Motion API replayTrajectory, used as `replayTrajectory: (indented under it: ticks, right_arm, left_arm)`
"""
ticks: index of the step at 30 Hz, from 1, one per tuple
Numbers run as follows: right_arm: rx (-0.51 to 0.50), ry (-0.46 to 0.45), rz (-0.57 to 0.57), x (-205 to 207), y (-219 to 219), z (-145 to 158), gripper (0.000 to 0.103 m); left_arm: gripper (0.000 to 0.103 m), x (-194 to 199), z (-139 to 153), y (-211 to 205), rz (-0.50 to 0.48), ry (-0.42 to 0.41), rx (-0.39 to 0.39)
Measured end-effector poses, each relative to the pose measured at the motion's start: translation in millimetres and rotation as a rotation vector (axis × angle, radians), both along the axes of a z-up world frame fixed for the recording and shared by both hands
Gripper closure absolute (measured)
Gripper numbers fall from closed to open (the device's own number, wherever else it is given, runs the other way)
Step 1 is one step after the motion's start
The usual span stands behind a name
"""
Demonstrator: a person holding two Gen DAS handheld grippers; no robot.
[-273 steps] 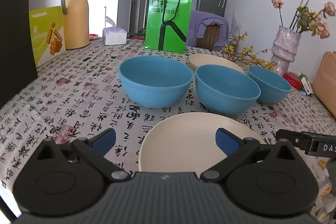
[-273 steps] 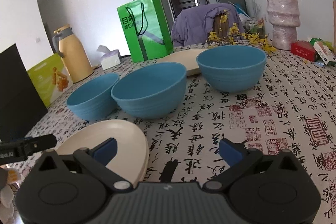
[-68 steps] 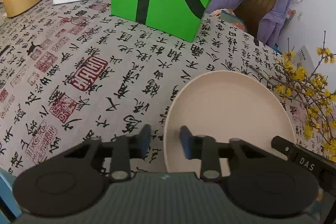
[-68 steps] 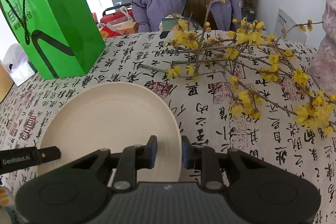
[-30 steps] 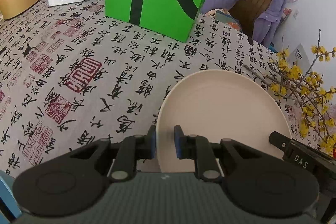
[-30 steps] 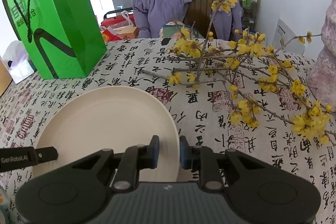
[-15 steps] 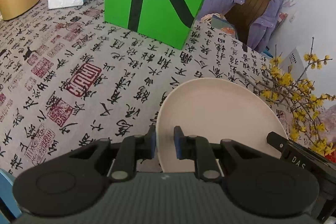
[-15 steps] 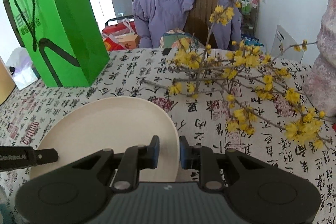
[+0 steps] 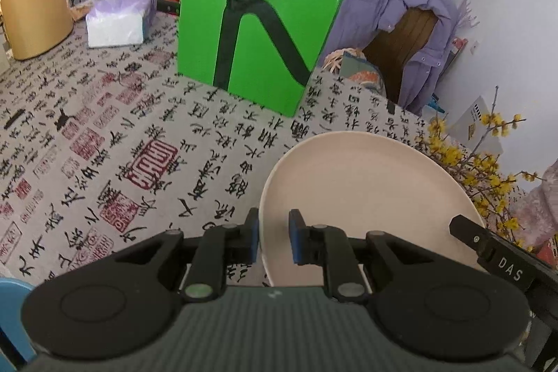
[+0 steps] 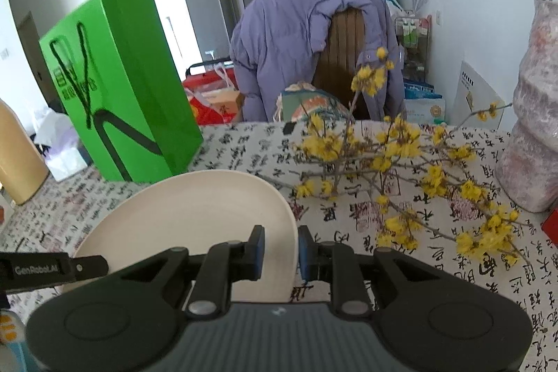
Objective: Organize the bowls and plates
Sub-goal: 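Lift the held cream plates off the table with both grippers, then carry the held cream plates back toward the blue bowls with both grippers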
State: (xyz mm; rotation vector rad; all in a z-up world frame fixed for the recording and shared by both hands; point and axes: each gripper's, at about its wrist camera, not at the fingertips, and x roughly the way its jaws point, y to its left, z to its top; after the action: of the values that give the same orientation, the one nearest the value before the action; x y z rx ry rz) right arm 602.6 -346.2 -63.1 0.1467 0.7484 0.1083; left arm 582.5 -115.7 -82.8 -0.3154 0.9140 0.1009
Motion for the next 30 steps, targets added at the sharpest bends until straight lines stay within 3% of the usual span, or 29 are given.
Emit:
replayTrajectory:
  ticks: [20, 30]
  right_arm:
    - [0.061, -0.092, -0.020, -45, -8, 42, 0.084]
    - [0.041, -0.145, -0.025, -79, -5, 64, 0.084]
  left_arm:
    - [0.086, -39, 46, 3, -0.017, -0.105, -0.021]
    - [0.086, -69, 65, 6, -0.032, -0.137, -0.027]
